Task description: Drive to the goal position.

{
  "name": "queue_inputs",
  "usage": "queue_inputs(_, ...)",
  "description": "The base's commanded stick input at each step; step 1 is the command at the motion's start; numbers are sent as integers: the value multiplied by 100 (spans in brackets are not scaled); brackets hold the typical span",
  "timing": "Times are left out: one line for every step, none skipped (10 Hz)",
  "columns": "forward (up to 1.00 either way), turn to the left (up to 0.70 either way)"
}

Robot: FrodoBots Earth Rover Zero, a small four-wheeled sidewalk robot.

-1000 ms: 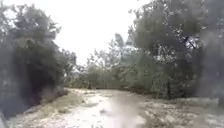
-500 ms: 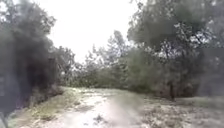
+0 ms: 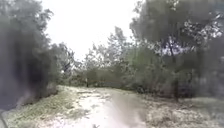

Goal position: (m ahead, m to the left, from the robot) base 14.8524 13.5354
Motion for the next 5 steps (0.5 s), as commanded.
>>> queue_inputs(85, 28)
queue_inputs(85, 34)
queue_inputs(85, 3)
queue_inputs(85, 33)
queue_inputs(85, 28)
